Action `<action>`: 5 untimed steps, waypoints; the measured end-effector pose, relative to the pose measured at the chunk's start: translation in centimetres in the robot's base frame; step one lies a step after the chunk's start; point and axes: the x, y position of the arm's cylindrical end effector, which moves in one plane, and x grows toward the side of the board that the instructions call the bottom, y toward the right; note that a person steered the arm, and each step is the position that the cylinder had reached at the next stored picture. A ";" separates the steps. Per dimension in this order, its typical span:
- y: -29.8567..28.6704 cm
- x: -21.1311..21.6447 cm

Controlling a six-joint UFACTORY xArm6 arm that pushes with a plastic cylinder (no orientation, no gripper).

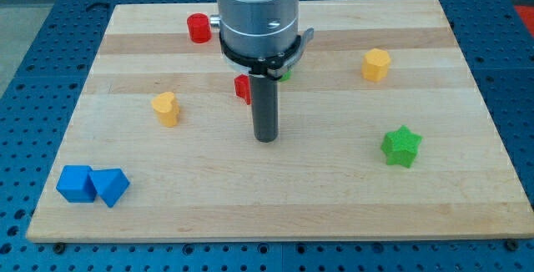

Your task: Move your arm to center of the board

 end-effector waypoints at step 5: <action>3.4 -3.1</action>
